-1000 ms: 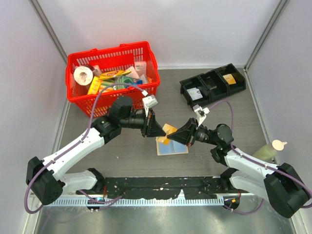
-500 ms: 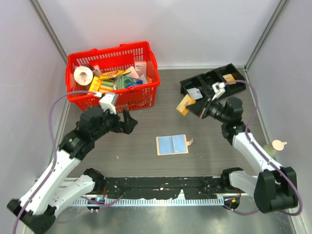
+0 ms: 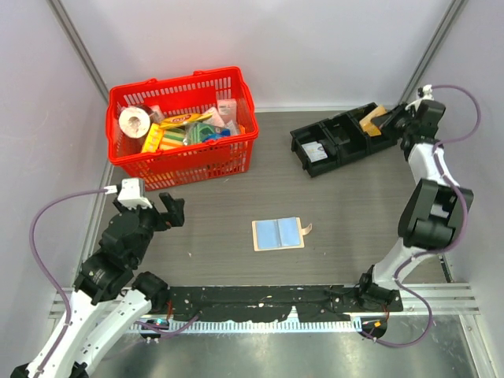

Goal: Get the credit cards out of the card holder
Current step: Place the credit card in the storage box.

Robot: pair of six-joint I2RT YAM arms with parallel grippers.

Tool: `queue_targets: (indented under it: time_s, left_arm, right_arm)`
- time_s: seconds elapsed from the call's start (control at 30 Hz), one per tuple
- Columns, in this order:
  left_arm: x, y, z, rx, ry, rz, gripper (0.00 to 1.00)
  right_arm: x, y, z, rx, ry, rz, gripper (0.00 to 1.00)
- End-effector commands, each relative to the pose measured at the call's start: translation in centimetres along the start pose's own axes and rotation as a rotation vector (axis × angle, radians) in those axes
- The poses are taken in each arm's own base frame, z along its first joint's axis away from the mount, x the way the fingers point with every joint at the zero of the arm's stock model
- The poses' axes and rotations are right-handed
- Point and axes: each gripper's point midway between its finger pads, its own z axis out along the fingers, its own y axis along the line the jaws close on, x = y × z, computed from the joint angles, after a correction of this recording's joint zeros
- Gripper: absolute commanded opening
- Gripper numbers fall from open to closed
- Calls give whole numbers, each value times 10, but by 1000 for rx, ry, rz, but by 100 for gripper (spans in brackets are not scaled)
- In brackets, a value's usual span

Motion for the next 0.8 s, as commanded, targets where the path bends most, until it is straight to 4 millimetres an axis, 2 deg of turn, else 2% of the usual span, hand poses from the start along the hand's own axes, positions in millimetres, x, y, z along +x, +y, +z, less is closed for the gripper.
queue_targets:
  time_s: [0.0, 0.03, 0.07, 0.1, 0.17, 0.2, 0.23, 0.27, 0.3, 0.47, 0.7, 0.77]
  left_arm:
    - [-16, 21, -3, -96, -90, 1, 100]
    - [-16, 22, -4, -99, -99, -4, 100]
    - [-17, 23, -5, -97, -108, -10, 100]
    - [-19, 23, -6, -91, -119, -18, 100]
    - [-21, 24, -7, -93, -136, -27, 100]
    - [-23, 26, -7, -101, -147, -33, 100]
    - [-23, 28, -7, -107, -154, -35, 100]
    - [-24, 29, -7, -109, -161, -40, 100]
    - [-25, 29, -6, -107, -161, -42, 100]
    - [-24, 32, -2, -123, -155, -45, 100]
    - [-22, 34, 1, -137, -142, -44, 100]
    - [-22, 34, 1, -137, -142, -45, 100]
  right_arm:
    - [-58, -27, 29, 98, -32, -84, 1]
    - [-74, -23, 30, 110, -36, -110, 1]
    - [-69, -41, 44, 142, -6, -121, 1]
    - [-66, -50, 49, 159, 19, -113, 1]
    - [-87, -58, 61, 178, -2, -131, 1]
    - [-77, -75, 72, 192, 32, -125, 1]
    - [-83, -72, 75, 186, 34, -128, 1]
    - [-69, -86, 87, 189, 74, -116, 1]
    - [-64, -91, 95, 177, 94, -111, 1]
    - [-32, -97, 121, 62, 186, -49, 1]
    - [-17, -95, 128, 6, 193, 7, 1]
    - [-16, -100, 129, 35, 188, 27, 1]
